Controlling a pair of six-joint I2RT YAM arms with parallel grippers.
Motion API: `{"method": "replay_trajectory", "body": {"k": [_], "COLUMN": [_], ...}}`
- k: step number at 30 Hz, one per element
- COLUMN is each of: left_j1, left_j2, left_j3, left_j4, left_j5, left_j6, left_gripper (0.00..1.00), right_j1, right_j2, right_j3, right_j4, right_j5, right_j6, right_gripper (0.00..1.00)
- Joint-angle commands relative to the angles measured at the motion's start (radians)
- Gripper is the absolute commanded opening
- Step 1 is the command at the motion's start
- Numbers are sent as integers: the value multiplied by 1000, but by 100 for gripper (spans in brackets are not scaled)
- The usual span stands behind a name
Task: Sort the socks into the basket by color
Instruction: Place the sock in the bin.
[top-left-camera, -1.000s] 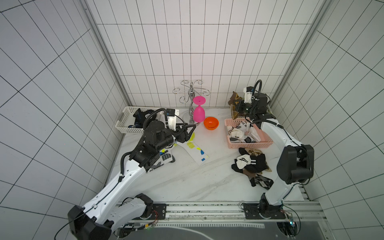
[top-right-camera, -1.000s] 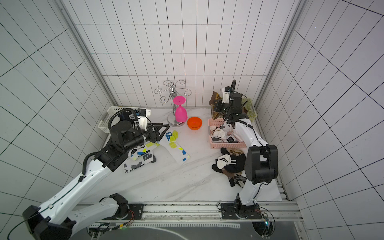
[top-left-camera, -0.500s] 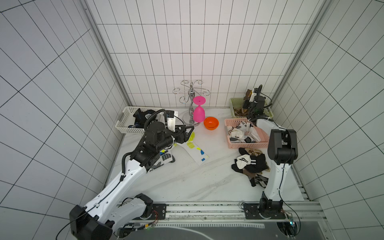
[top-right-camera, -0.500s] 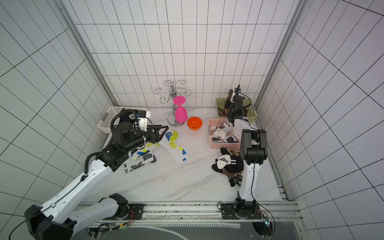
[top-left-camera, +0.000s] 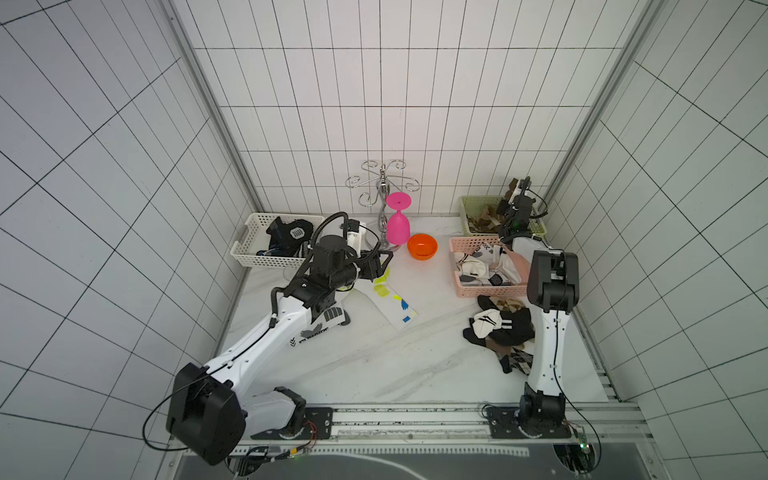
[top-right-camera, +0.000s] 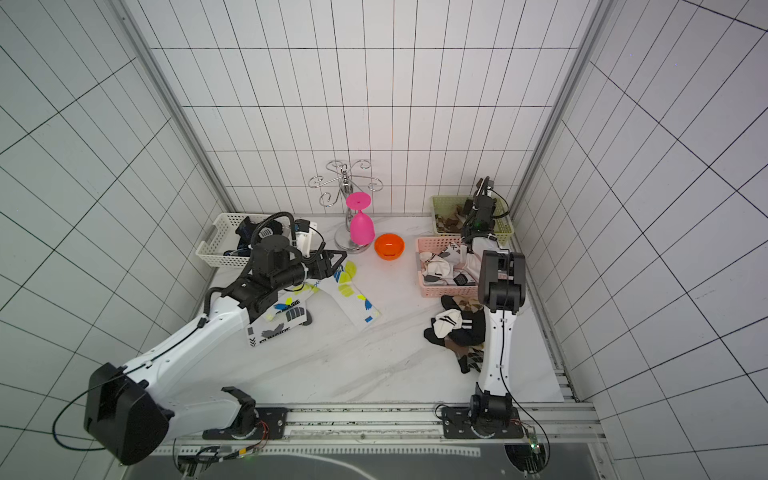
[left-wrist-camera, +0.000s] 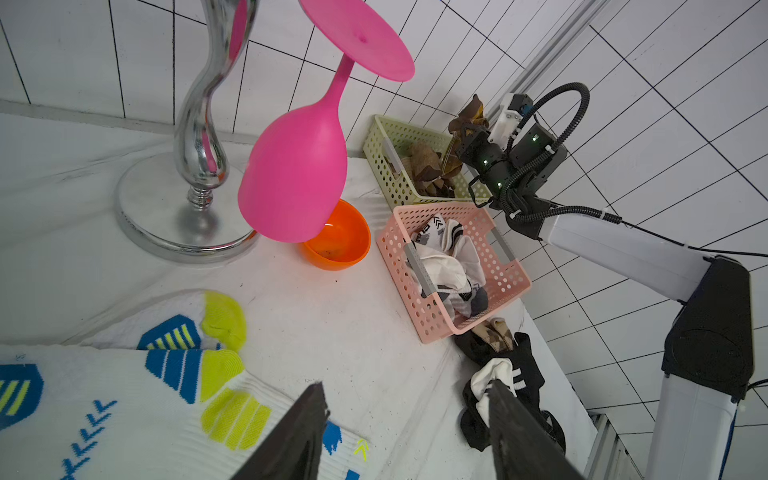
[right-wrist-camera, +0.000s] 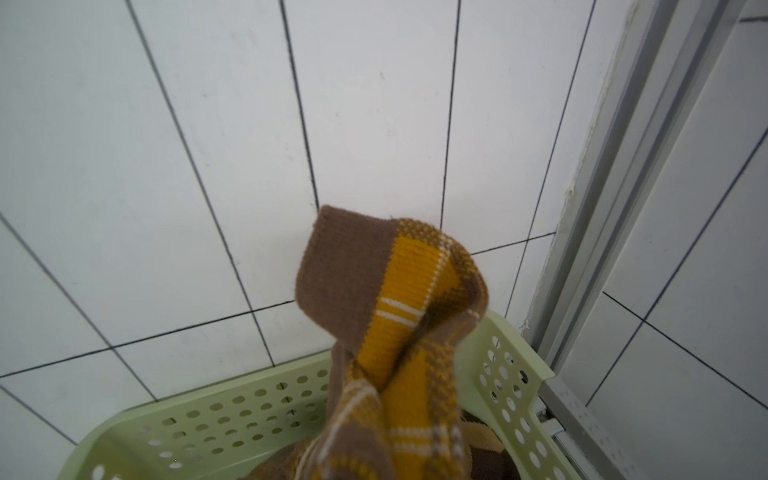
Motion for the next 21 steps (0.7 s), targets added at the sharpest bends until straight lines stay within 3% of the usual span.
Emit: {"method": "replay_trajectory", "body": {"k": [1,9,11,14,18,21], "left_j1": [10,12,12,12,12,12], "left_j2": [30,114,119,112,93,84], "left_j3": [46,94,95,86,68,61], "left_j4": [57,79,78,79,79,79], "left_j5": [24,63,65,60,54,53], "left_j6": [-13,-14,-14,-14,-21,-21], "left_gripper": [63,63,63,63,63,63], "right_j1": [-35,-60,-63,-63,-63,-61], "right_j2": [46,36,32,28,25,12], "right_j3": [177,142,133,138,162,171], "right_j4": [-83,-178,-179,-180,-182,-185], "right_j5": [-52,-130,-135,-125,-121,-104], "right_j6": [9,28,28,33,47,57], "right_gripper": [0,1,19,38,51,73]}}
